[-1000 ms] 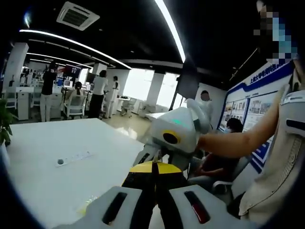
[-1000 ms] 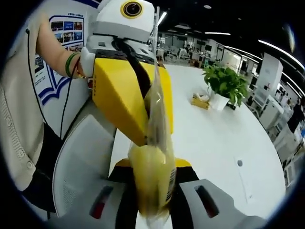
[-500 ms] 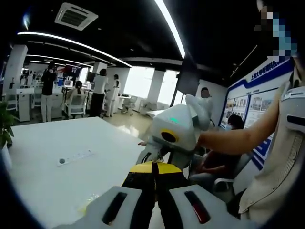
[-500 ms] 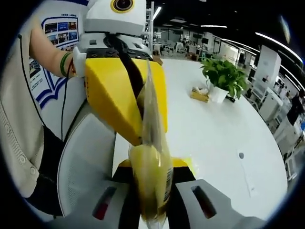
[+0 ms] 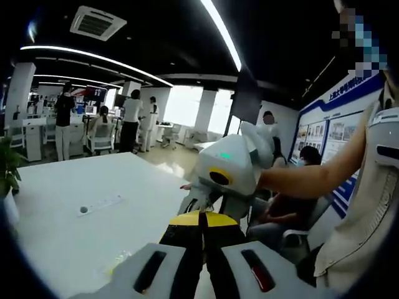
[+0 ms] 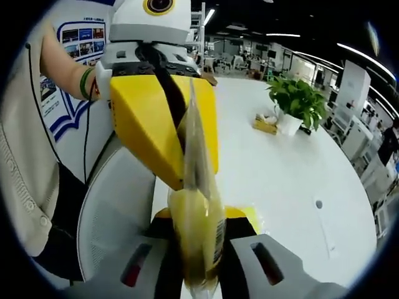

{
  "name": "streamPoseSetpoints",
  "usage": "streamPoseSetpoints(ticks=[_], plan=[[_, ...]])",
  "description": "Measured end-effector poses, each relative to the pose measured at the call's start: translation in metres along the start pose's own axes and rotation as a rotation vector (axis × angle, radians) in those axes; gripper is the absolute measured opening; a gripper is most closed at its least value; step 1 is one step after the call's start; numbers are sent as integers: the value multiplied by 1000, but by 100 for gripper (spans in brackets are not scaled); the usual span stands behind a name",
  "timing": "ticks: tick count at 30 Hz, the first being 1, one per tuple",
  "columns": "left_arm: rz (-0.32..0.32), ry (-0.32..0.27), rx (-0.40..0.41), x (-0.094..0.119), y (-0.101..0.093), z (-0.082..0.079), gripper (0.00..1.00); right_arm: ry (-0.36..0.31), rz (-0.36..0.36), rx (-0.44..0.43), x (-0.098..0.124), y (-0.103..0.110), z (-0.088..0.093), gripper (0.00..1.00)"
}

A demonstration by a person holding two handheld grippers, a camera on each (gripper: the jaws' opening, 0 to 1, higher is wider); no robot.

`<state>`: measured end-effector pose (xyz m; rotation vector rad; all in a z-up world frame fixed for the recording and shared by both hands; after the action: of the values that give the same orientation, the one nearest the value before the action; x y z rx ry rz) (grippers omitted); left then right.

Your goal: Compare the silicone blocks by pressing each to a similar depth, holding the contact briefly, and releasing to observe deformation and rebound differences across the visible hardness samples.

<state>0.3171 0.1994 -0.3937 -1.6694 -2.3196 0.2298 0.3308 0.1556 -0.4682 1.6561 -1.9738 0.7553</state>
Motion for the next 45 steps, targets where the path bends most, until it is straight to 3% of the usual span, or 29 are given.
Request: streamPoseSetpoints(ticks=[28, 45], plan=[[-11, 6, -22, 6, -12, -1, 0, -14, -18, 4, 2, 10, -6, 13], [-11, -3, -37, 7, -16, -7, 0, -57, -35, 63, 6, 8, -12, 18]])
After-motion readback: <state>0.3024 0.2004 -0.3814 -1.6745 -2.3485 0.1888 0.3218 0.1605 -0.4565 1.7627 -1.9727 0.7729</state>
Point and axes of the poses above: the point that each gripper's makers call its tool centre point, and the gripper's own axes: x roughly backward along the fingers, y roughly to its left, z roughly out of its underside, the point moved 5 cm from there along x, roughly backward along the fingers, and after that the axes turned 10 degrees about z, right-handed, at the moved point
